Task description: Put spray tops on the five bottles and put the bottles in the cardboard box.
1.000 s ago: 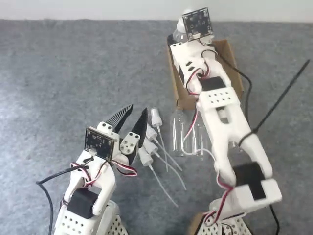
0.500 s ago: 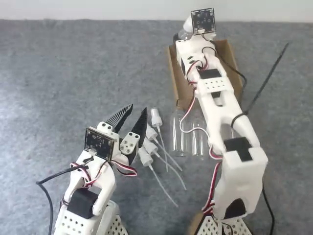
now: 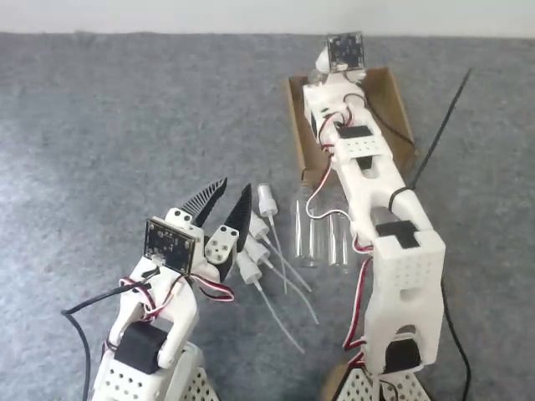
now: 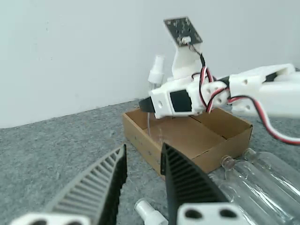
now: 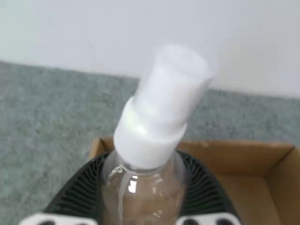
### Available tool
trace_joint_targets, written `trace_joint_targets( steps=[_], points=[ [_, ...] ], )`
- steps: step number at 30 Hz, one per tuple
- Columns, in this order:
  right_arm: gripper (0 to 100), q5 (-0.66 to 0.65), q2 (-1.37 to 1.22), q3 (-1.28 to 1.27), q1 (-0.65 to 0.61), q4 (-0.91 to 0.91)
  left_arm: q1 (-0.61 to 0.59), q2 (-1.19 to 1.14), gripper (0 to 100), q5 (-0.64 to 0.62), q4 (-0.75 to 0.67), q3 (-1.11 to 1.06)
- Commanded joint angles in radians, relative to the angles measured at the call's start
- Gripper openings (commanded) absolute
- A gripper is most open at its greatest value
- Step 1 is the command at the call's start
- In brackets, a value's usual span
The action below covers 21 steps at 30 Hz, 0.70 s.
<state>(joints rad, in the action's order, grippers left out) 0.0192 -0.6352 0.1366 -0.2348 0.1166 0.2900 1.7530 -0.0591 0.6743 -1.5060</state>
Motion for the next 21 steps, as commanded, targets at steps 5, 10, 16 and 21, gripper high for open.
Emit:
trace_joint_targets(
  steps=[5,10,16,21],
  points=[
    [0.6,0.012,0.007,0.074,0.016,-0.050,0.006,0.020,11,0.014,-0.049,0.012],
    [0.7,0.009,0.007,0.072,0.016,-0.044,0.006,0.020,11,0.021,-0.049,0.012],
    [9.5,0.009,0.010,0.069,0.016,-0.042,0.006,0.020,11,0.025,-0.049,0.012],
    [17.7,0.008,0.018,0.071,0.015,0.010,0.006,0.020,11,0.025,-0.049,0.012]
  ],
)
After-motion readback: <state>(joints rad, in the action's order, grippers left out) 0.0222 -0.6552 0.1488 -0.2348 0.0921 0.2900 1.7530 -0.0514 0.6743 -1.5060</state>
